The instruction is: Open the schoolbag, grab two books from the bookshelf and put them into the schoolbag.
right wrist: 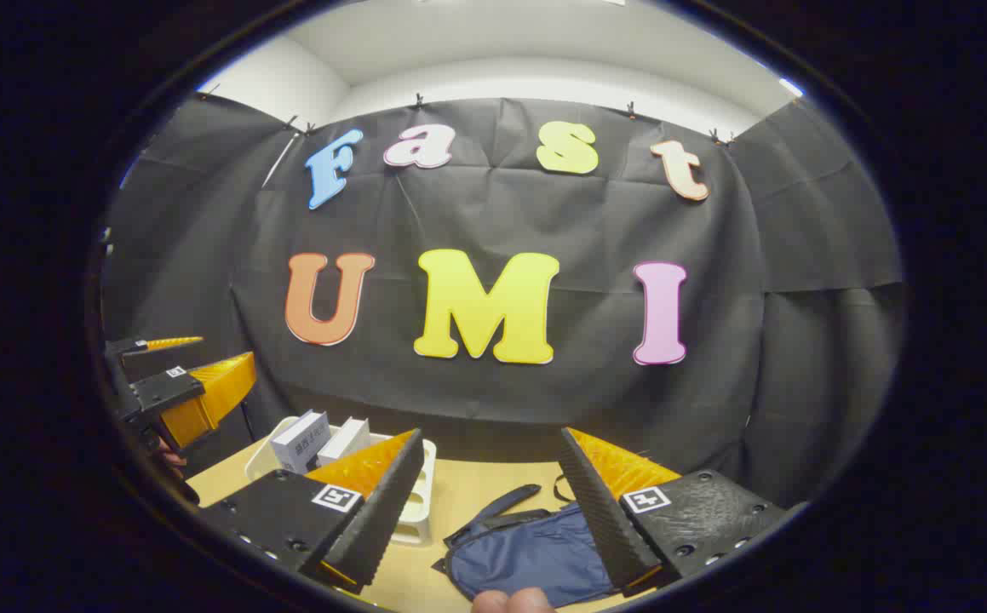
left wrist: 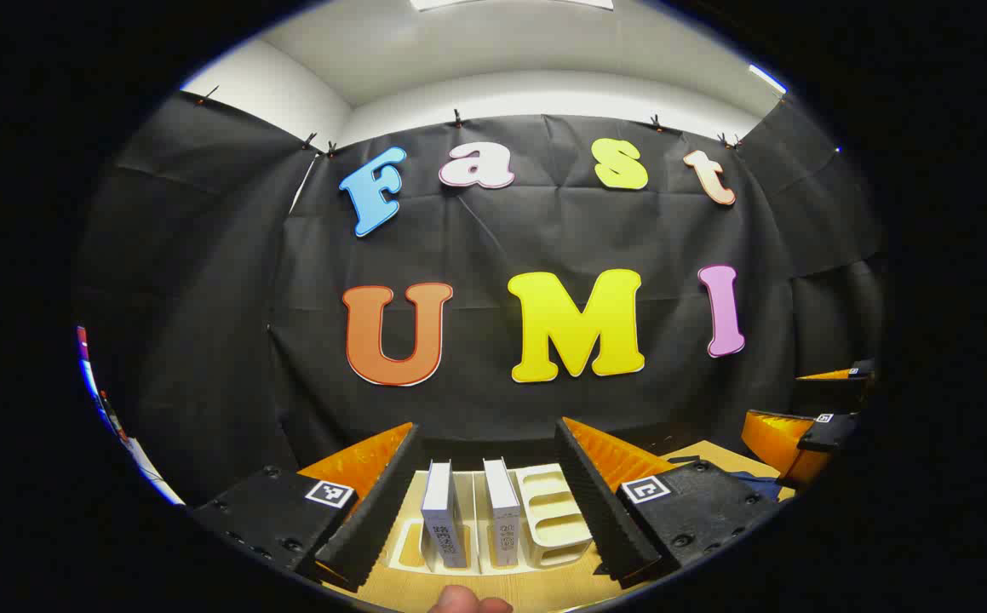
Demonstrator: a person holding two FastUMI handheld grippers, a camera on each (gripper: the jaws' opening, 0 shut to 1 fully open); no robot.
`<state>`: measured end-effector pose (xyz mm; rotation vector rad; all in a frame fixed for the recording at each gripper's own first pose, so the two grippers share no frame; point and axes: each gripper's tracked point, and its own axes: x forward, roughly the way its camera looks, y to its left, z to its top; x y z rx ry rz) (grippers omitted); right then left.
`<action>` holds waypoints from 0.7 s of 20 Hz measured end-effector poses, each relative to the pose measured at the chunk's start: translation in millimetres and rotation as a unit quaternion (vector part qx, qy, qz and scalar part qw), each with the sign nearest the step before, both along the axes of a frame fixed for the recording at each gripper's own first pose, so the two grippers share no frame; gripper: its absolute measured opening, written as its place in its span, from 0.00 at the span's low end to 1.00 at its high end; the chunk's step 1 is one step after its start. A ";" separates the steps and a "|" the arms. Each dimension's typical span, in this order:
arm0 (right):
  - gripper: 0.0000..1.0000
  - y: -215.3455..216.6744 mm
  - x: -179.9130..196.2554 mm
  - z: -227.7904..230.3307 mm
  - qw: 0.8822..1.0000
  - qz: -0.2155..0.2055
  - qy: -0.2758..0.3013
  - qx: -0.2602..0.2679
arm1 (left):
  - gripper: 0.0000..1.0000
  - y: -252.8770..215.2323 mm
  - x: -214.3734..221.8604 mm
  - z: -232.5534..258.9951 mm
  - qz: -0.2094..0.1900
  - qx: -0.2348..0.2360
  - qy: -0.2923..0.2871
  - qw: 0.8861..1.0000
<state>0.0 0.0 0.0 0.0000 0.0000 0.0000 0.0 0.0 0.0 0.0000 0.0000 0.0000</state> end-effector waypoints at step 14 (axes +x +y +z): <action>0.95 -7.3 2.4 -9.5 1.000 0.000 0.015 -0.004 | 0.98 -3.8 3.3 -9.8 0.002 -0.007 0.017 1.000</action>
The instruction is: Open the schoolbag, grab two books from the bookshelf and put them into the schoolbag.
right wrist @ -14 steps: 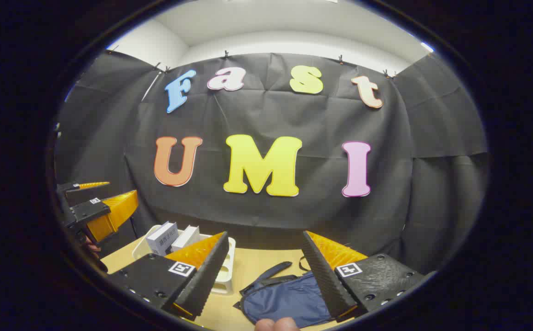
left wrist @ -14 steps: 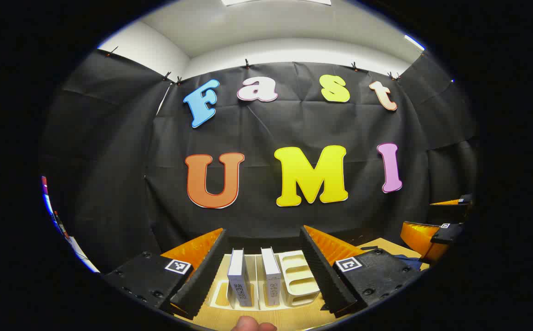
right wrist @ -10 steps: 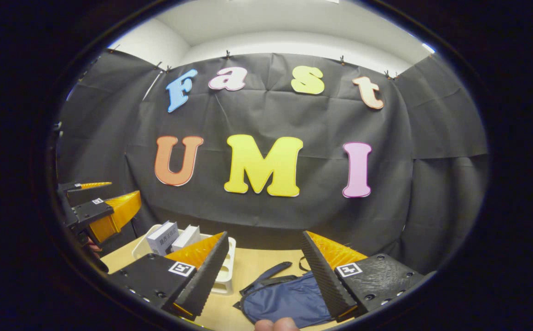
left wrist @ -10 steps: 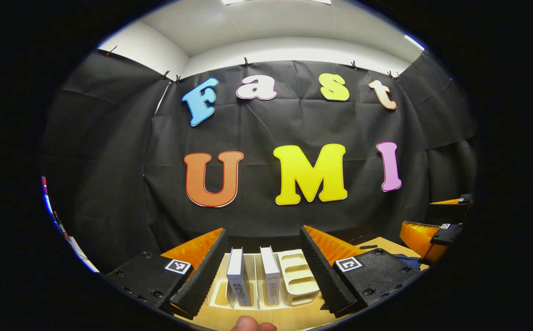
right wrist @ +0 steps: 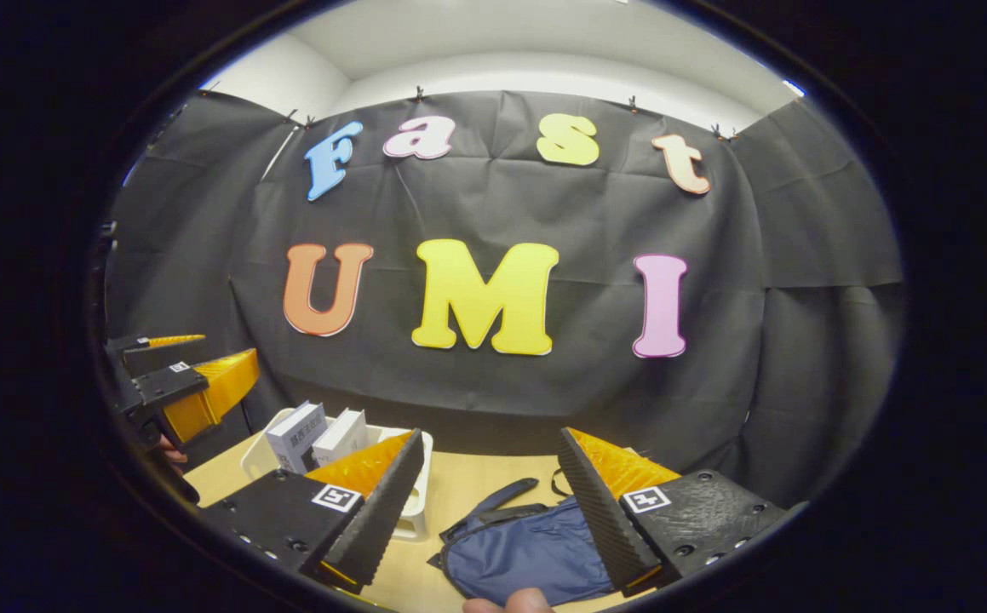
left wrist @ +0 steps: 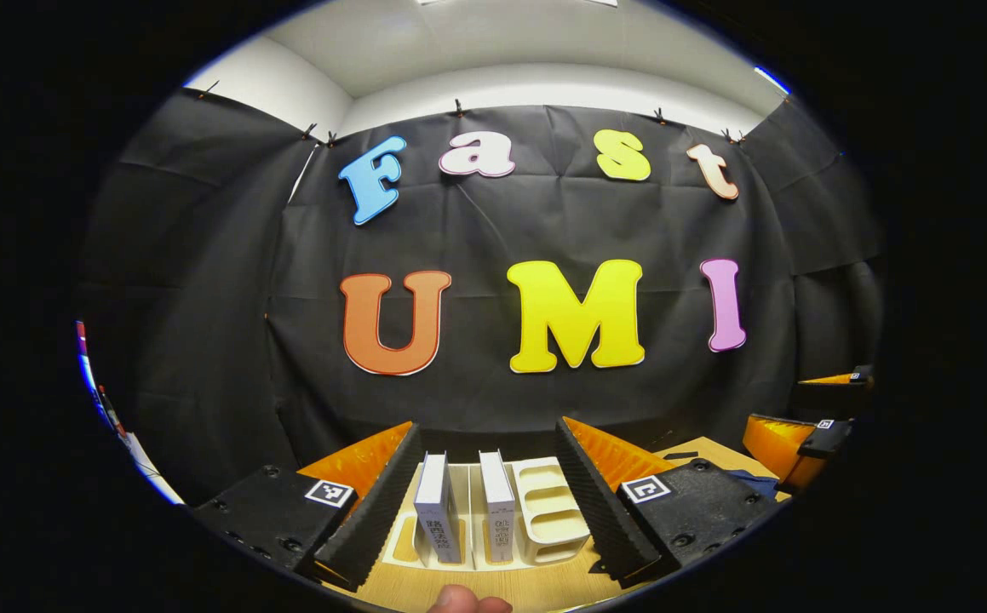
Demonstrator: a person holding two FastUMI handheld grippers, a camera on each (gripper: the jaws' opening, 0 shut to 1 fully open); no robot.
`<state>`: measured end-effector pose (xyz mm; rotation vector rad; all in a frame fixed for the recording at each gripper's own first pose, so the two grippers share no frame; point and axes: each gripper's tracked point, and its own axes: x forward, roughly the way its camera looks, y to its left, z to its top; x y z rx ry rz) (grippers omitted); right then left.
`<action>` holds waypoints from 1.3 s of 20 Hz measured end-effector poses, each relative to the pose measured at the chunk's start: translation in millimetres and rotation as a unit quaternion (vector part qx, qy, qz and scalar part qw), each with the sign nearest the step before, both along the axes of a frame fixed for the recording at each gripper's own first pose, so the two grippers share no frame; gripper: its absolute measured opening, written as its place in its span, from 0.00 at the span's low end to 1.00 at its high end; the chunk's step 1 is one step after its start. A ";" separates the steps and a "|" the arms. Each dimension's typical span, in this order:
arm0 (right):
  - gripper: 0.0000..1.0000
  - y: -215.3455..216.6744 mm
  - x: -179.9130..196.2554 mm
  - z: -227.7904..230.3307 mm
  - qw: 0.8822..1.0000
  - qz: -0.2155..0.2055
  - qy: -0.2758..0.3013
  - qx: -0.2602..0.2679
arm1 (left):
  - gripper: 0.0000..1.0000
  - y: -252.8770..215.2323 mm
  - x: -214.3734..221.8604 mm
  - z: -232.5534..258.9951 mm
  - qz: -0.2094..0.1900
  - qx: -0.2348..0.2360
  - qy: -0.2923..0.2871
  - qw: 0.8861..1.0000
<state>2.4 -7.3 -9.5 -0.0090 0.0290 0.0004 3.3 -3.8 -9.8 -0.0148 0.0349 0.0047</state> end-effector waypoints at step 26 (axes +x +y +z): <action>0.96 25.4 26.0 -302.7 0.958 0.074 0.263 -0.088 | 0.98 2.0 -8.3 -0.5 0.006 0.011 -0.004 1.000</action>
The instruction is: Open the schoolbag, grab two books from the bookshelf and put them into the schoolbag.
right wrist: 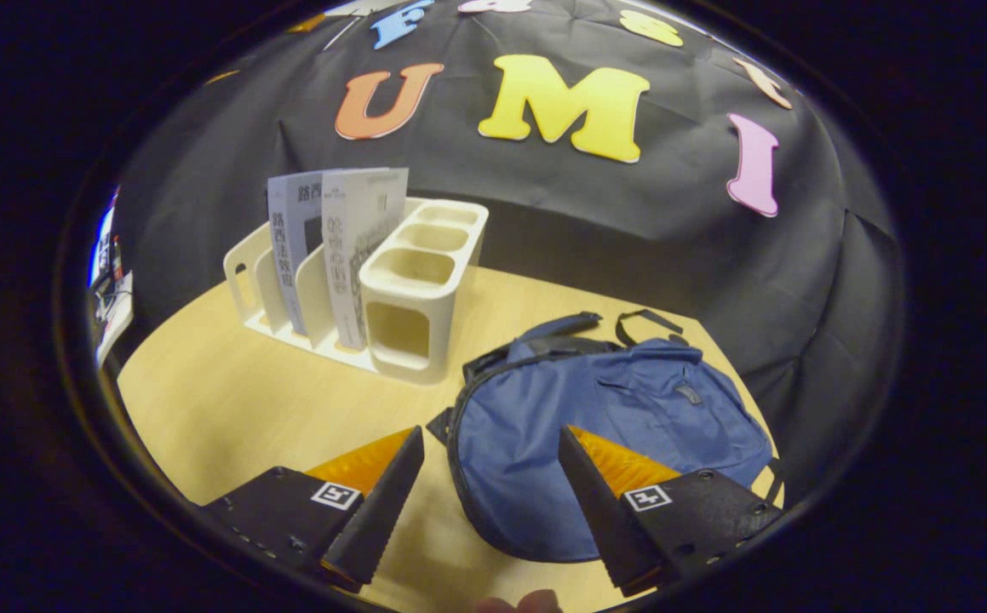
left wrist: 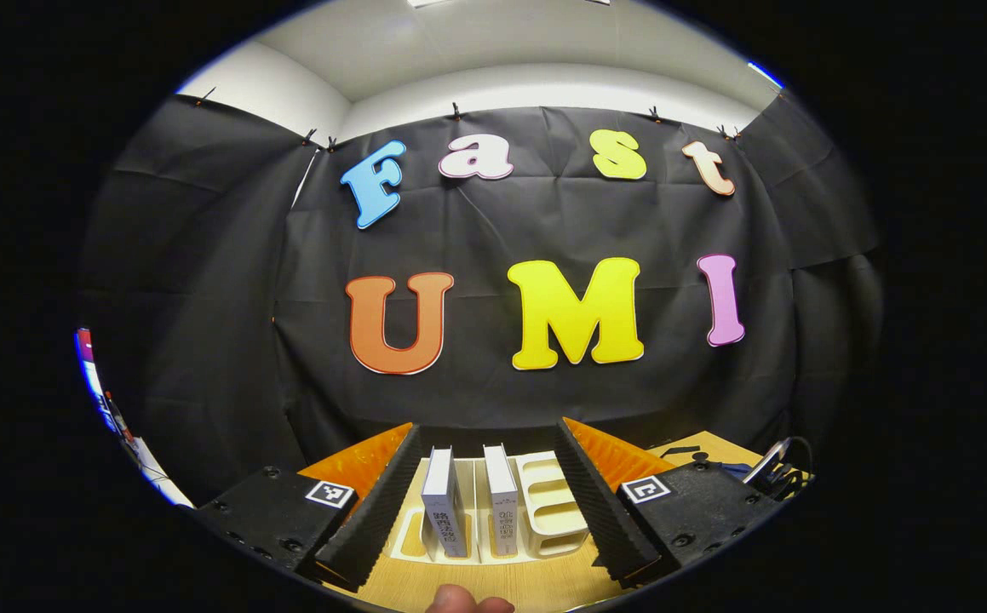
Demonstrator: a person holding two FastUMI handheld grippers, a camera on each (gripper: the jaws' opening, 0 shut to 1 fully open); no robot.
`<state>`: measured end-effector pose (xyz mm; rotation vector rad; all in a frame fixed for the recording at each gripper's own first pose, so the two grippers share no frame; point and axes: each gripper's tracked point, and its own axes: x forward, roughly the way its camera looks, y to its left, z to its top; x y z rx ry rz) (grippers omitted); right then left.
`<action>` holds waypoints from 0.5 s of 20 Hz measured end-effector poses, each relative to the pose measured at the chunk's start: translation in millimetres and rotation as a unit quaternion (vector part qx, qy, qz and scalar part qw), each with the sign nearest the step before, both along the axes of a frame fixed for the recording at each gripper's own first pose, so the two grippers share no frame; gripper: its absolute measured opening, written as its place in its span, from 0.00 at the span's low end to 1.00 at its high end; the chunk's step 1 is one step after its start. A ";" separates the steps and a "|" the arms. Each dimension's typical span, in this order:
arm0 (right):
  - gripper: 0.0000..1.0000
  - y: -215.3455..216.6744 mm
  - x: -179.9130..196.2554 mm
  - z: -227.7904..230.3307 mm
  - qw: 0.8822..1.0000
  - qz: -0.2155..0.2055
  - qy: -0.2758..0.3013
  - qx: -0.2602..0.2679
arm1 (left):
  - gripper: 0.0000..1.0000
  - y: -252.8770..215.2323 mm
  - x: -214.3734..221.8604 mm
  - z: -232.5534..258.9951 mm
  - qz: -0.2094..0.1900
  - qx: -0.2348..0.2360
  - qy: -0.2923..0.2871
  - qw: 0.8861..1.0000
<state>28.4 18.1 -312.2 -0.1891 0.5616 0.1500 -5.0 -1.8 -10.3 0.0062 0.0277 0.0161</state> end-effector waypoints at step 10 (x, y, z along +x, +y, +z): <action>0.98 -5.8 20.8 -61.1 0.998 -0.013 0.048 -0.032 | 0.98 0.9 -1.4 -3.1 0.006 0.002 0.004 1.000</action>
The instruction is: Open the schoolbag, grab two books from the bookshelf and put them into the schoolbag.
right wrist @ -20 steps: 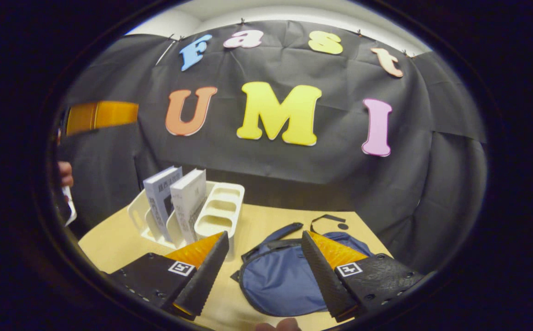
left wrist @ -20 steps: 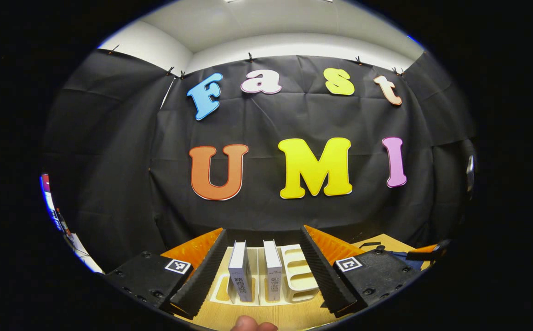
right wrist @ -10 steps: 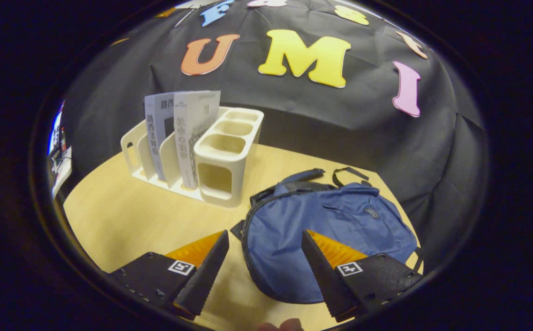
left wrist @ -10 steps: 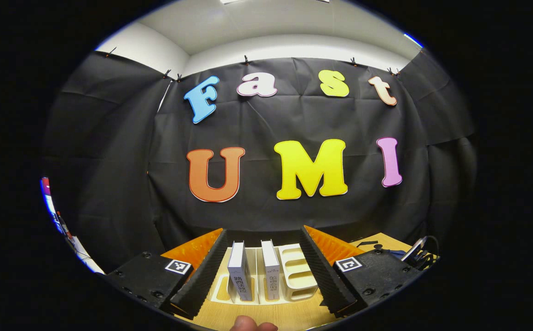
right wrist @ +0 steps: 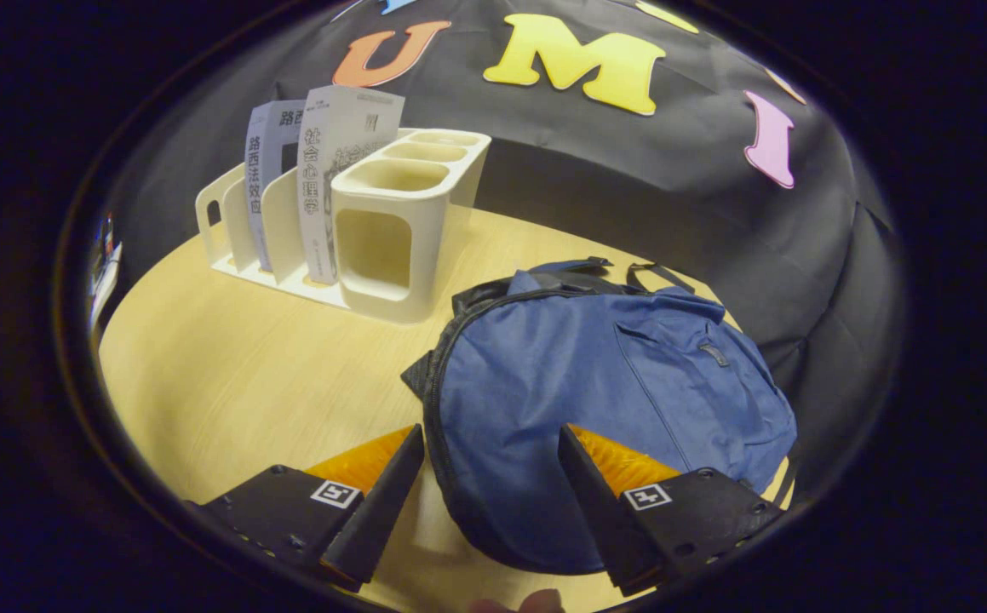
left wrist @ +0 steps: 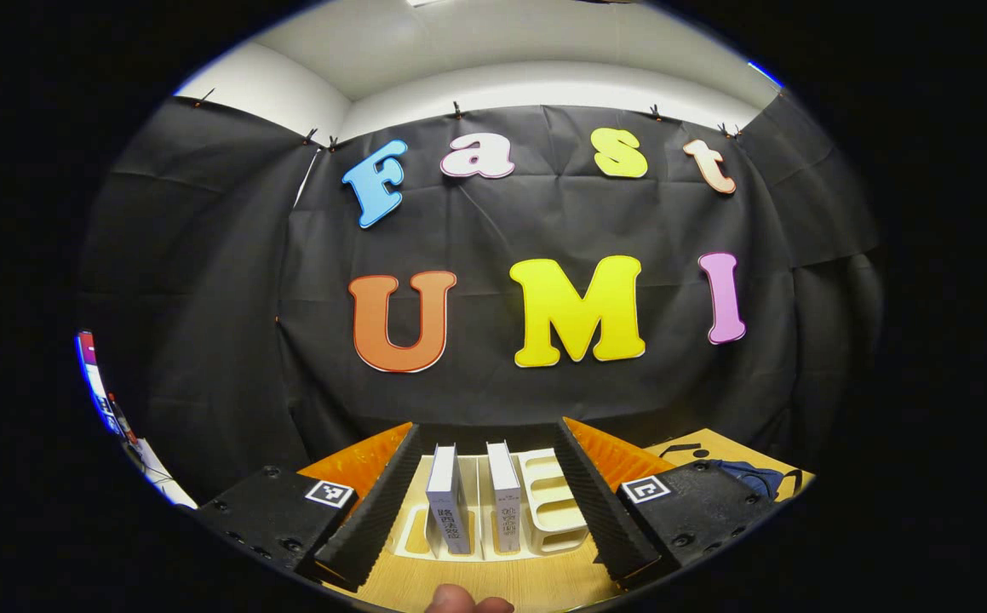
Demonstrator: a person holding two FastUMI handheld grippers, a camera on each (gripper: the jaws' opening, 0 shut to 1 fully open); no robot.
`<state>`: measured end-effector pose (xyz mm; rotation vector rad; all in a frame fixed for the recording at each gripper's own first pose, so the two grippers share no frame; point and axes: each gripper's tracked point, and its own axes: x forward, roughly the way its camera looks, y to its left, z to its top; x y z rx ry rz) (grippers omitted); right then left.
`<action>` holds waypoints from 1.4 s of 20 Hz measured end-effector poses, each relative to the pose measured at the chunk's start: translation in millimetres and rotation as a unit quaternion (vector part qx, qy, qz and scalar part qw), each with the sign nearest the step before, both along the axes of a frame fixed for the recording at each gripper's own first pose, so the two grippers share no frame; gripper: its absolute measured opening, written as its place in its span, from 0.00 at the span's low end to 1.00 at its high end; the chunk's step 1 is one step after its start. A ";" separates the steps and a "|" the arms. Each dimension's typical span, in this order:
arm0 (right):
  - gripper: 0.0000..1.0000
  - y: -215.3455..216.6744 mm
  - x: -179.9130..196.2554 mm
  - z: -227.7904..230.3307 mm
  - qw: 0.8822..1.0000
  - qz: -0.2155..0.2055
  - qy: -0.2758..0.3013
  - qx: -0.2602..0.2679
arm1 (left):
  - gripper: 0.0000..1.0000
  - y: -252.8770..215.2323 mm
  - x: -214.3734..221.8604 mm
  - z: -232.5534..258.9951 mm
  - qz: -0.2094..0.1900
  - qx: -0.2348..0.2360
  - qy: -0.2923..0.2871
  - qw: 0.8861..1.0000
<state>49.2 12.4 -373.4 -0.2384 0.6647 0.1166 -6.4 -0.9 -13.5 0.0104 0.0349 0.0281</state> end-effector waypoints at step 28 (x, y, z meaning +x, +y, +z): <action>0.00 -29.5 5.4 116.7 0.997 0.023 -0.023 0.075 | 0.98 1.4 1.1 -9.3 0.006 0.001 0.027 1.000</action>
